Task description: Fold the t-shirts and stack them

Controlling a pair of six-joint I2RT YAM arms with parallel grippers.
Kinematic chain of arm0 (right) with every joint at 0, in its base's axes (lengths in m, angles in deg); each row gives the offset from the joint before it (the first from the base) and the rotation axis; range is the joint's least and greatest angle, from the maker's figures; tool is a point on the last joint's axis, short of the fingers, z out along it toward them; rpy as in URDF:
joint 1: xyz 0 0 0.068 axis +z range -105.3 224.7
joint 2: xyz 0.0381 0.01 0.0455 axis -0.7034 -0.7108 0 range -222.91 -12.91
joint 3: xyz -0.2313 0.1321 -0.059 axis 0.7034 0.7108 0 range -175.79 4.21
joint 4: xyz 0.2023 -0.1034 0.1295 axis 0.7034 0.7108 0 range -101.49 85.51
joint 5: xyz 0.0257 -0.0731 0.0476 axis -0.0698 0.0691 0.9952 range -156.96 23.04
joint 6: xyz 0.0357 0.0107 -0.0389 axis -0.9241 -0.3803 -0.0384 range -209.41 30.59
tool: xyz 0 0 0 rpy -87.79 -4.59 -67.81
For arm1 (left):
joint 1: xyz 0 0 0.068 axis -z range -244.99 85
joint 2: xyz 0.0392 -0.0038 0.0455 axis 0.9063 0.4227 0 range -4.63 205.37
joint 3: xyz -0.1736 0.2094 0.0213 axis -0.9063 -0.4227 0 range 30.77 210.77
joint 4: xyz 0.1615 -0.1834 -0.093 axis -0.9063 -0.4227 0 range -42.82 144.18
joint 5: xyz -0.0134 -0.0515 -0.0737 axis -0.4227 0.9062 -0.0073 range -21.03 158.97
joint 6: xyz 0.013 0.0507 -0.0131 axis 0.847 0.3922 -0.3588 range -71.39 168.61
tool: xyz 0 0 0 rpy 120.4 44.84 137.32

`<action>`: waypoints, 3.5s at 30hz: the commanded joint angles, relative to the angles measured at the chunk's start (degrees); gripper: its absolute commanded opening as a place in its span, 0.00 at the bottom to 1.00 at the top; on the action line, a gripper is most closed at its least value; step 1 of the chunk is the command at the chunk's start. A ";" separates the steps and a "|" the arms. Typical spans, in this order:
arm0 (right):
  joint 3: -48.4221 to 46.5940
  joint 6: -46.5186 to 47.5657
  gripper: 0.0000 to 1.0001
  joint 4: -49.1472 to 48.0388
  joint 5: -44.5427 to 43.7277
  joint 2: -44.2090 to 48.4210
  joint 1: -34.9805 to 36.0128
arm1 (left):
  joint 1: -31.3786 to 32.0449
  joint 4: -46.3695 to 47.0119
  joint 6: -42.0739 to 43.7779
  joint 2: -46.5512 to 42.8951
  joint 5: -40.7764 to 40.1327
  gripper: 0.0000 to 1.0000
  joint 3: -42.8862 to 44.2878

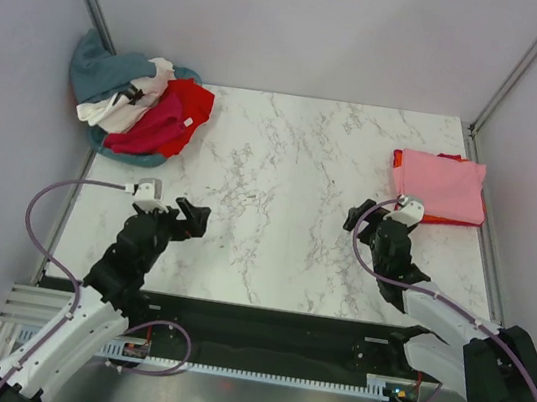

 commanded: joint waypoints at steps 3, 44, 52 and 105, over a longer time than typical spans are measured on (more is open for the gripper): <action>-2.10 -0.99 0.98 -0.67 0.41 -0.69 0.12 | -0.07 -9.37 -12.96 3.50 -7.67 1.00 8.12; -1.84 -1.95 0.98 -1.81 -0.46 -5.53 0.12 | -35.14 -25.48 -8.18 98.78 -5.14 0.91 111.23; -1.84 -1.95 0.98 -1.46 -1.34 -5.17 0.21 | -37.60 -25.66 -9.66 103.44 -3.04 0.54 112.91; 0.18 -1.95 0.98 1.53 -7.14 2.38 0.21 | 13.28 -3.07 -32.60 58.80 25.10 0.02 91.91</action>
